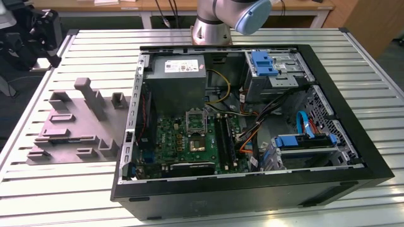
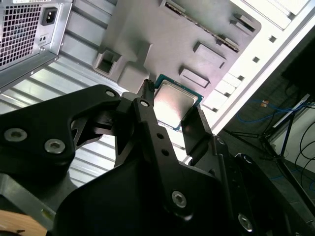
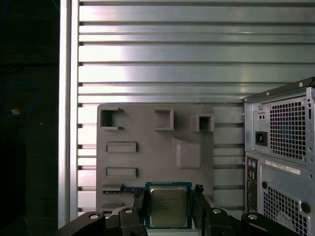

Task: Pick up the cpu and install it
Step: 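Pick up the cpu and move it towards the insertion slot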

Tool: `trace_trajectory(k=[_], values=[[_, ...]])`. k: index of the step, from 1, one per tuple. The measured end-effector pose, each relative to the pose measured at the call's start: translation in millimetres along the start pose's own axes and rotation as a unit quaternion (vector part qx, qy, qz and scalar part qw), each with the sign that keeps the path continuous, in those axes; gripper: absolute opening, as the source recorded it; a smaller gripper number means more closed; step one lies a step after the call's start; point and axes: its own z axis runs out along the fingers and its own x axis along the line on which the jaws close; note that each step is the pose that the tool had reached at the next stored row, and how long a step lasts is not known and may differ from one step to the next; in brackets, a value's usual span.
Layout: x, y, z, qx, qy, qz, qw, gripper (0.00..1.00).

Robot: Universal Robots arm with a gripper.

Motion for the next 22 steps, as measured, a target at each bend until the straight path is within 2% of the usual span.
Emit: trace_trajectory(k=[22], values=[[-5.5,0.1,0.0,0.0000,0.0000,0.000,1.0000,0.47]])
